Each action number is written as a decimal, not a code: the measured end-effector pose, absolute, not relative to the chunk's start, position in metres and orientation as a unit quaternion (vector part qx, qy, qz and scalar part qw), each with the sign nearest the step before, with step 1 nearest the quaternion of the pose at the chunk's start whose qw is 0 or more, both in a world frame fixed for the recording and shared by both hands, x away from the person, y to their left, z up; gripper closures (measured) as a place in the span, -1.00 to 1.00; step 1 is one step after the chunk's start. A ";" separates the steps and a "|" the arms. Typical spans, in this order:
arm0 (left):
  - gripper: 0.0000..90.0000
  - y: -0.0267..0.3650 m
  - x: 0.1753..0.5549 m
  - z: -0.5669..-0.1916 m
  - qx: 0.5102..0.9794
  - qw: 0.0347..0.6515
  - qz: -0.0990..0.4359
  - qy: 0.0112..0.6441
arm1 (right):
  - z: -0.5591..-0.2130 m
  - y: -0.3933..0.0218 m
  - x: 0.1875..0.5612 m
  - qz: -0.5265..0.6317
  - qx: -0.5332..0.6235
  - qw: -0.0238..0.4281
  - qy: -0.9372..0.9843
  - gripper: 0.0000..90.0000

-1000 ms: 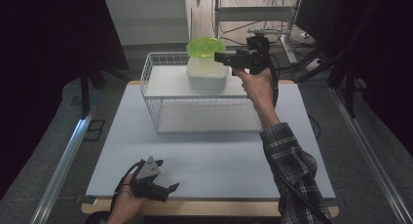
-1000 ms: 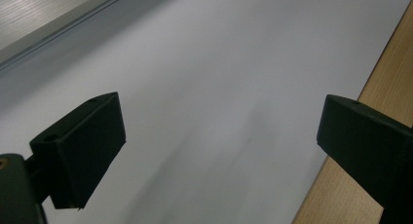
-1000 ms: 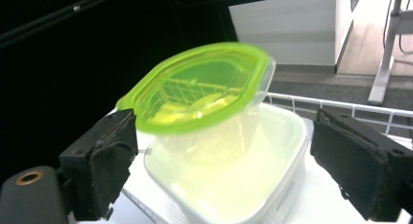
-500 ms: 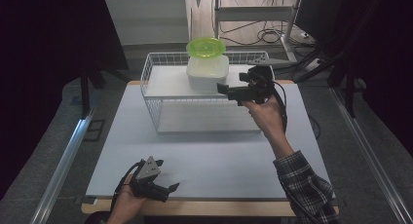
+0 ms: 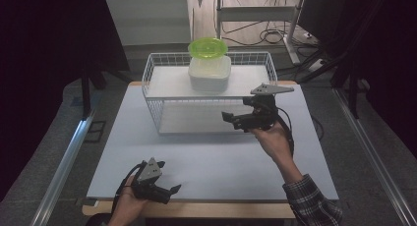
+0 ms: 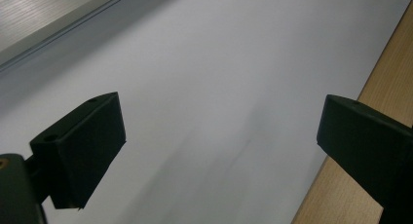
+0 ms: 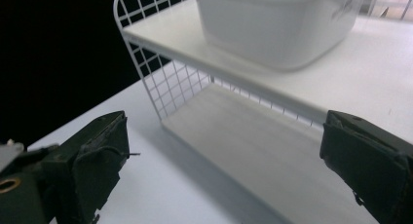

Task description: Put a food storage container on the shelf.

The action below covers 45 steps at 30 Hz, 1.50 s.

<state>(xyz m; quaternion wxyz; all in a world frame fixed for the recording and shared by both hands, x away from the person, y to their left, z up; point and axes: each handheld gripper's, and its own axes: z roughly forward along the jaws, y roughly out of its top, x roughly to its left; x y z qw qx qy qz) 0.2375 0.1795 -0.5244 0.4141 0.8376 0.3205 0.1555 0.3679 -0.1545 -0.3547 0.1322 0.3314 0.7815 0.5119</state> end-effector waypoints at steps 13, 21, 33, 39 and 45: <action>-0.92 0.179 0.237 -0.525 0.837 0.415 0.154 0.322 | -0.401 -0.178 0.344 0.491 0.340 0.128 0.792 -0.90; -0.92 0.179 0.237 -0.524 0.838 0.414 0.153 0.321 | -0.433 -0.194 0.333 0.477 0.346 0.133 0.797 -0.90; -0.92 0.179 0.237 -0.525 0.839 0.414 0.151 0.319 | -0.460 -0.206 0.315 0.460 0.343 0.143 0.807 -0.91; -0.93 0.179 0.237 -0.525 0.840 0.414 0.152 0.317 | -0.472 -0.215 0.306 0.446 0.347 0.146 0.812 -0.91; -0.93 0.178 0.237 -0.526 0.841 0.413 0.152 0.315 | -0.488 -0.228 0.296 0.426 0.360 0.141 0.818 -0.91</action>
